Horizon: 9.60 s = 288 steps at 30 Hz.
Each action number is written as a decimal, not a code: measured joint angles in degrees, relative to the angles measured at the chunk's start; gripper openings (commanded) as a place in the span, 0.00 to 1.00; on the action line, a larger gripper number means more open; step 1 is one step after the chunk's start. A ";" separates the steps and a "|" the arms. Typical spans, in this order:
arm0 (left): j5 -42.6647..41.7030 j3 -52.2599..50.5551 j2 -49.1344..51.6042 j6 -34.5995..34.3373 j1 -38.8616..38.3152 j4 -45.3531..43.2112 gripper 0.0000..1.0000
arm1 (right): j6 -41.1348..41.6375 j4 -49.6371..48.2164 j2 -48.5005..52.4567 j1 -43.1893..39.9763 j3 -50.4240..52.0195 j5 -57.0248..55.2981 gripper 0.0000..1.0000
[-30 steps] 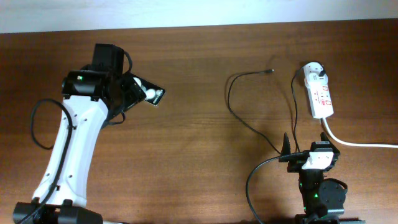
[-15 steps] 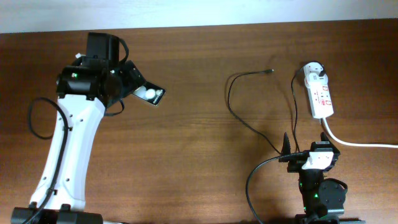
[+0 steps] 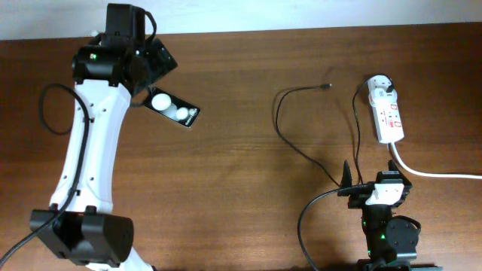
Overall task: Plug charger to phone and switch on socket
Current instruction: 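Grasp the black phone's edge with the left gripper, then lift the phone with the left gripper and tilt it upright, then rotate the held phone with the left gripper, bottom edge toward center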
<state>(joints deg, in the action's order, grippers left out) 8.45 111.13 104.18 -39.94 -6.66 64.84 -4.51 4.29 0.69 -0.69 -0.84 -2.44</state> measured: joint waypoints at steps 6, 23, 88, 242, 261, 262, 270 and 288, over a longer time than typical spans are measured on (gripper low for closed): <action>0.22 0.20 3.13 -0.24 0.00 -1.99 0.99 | 0.02 0.00 0.00 0.00 0.00 0.00 0.99; 1.49 0.22 13.55 -0.24 0.00 -3.91 0.99 | 0.00 0.00 0.00 0.00 0.02 0.00 0.99; -6.25 1.05 32.37 -13.22 1.36 -6.99 0.99 | 0.02 0.00 0.00 0.00 0.02 0.00 0.99; -5.18 1.14 17.05 23.89 -17.29 8.46 0.58 | 0.02 0.00 0.00 0.00 0.00 0.00 0.99; -4.96 1.03 -20.61 23.91 -17.29 31.87 0.51 | 0.02 0.00 0.00 0.00 0.00 0.00 0.99; -4.96 1.03 -21.84 23.91 -17.29 31.89 0.50 | 0.00 0.00 0.00 0.00 0.02 0.00 0.99; -4.96 -23.17 -38.42 15.96 -17.29 28.09 0.47 | 0.02 0.00 0.04 0.00 0.00 0.02 0.99; -32.74 -44.83 -16.74 8.76 -17.29 -13.73 0.49 | 0.04 0.00 0.00 0.00 0.00 0.00 0.99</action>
<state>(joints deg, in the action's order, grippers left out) -24.29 66.30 87.44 -31.18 -23.94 51.11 -4.47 4.29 0.69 -0.69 -0.84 -2.44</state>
